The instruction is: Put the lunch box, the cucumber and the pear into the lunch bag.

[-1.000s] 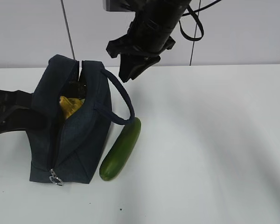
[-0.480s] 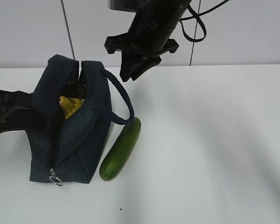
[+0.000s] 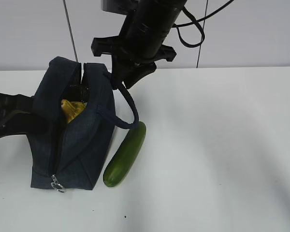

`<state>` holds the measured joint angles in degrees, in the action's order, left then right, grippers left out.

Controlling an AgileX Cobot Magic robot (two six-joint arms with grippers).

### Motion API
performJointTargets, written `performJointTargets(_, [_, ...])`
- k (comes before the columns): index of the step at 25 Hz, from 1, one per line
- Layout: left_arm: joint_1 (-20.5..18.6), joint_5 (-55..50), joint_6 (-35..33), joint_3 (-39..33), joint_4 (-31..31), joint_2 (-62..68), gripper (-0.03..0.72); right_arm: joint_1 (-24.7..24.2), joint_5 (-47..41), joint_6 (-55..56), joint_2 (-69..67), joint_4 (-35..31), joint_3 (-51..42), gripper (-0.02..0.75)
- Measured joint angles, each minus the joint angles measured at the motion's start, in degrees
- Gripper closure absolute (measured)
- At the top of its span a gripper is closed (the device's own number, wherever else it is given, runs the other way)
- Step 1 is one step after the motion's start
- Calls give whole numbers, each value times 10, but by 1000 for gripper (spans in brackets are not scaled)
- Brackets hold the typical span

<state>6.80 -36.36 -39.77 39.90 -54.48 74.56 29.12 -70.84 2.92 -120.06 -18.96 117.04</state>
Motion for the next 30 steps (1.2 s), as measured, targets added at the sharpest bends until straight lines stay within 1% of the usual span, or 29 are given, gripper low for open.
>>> performJointTargets(3, [0,0,0,0,0,0,706,15,0,0,27,30,-25,497])
performJointTargets(7, [0,1,0,0,0,0,706,25,0,0,71,53,-91,497])
performJointTargets(13, [0,1,0,0,0,0,706,42,6,3,108,59,-235,497])
performJointTargets(14, [0,1,0,0,0,0,706,46,24,6,111,59,-260,497])
performJointTargets(17, [0,1,0,0,0,0,706,50,115,18,114,46,-338,497])
performJointTargets(19, [0,2,0,0,0,0,706,50,181,24,114,28,-368,497])
performJointTargets(22, [0,2,-1,0,0,0,706,50,240,26,112,6,-380,486])
performJointTargets(24, [0,2,-1,0,0,0,706,50,266,26,105,-1,-380,447])
performJointTargets(26, [0,2,-1,0,0,0,706,50,286,26,94,-11,-381,378])
performJointTargets(28, [0,3,-1,0,0,0,706,50,308,26,83,-31,-381,254])
performJointTargets(30, [0,3,-1,0,0,0,706,50,333,30,77,-47,-381,164])
